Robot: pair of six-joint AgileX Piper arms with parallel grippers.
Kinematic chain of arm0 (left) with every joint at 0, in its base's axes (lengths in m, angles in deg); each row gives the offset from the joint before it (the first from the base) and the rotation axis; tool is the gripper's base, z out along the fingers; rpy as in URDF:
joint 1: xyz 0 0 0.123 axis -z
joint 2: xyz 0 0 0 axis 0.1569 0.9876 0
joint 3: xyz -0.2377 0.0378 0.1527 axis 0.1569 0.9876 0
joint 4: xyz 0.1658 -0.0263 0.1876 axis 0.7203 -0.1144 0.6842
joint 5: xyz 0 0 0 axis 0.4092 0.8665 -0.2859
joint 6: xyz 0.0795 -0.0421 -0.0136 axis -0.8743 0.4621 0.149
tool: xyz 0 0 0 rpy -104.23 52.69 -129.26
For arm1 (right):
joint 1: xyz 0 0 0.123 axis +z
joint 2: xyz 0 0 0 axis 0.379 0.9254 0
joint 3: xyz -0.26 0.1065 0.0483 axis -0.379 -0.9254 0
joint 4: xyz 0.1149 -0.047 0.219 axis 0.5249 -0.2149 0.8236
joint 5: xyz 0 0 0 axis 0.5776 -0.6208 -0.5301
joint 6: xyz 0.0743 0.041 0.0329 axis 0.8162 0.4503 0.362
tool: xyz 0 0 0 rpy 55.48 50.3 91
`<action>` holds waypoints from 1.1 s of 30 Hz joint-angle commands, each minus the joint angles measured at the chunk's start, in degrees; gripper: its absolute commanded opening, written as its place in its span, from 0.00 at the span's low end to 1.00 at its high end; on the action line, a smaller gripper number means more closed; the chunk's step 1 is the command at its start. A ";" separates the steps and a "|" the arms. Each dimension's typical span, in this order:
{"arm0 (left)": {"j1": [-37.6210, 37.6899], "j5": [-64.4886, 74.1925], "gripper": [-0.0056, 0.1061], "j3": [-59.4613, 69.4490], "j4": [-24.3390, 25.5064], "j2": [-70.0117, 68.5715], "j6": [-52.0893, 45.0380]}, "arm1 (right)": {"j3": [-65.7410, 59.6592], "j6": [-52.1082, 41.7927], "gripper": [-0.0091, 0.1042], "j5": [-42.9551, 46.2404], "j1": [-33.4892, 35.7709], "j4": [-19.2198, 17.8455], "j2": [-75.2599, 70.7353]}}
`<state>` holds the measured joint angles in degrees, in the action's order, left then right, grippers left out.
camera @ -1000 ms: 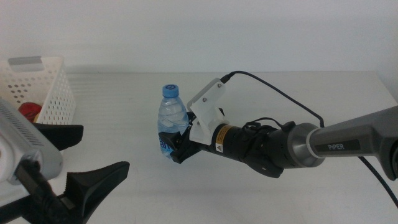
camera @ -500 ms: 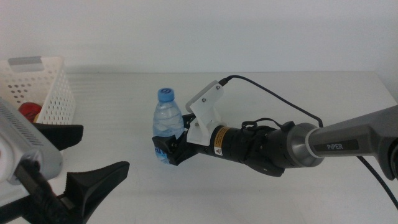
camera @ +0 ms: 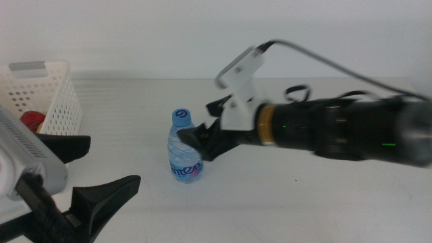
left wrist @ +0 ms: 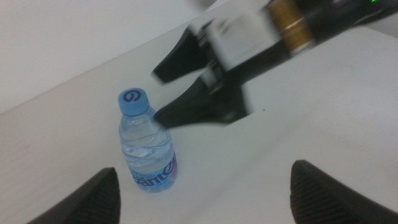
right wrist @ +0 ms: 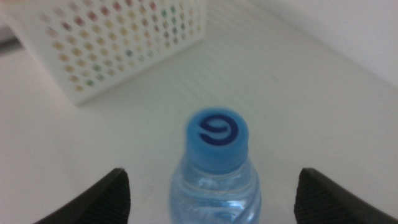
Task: Use arms to grab the bottles and put them into the dustbin to the left of the table.
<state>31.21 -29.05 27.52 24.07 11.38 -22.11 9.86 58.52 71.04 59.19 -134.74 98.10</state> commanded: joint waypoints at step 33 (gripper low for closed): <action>0.22 -3.92 0.86 -1.35 -0.24 -0.03 0.83 | -34.57 -58.24 0.74 -32.62 -0.47 62.04 -66.36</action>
<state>31.21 -29.05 27.52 24.07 11.38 -22.11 -26.23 9.38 38.50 58.93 -80.82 32.38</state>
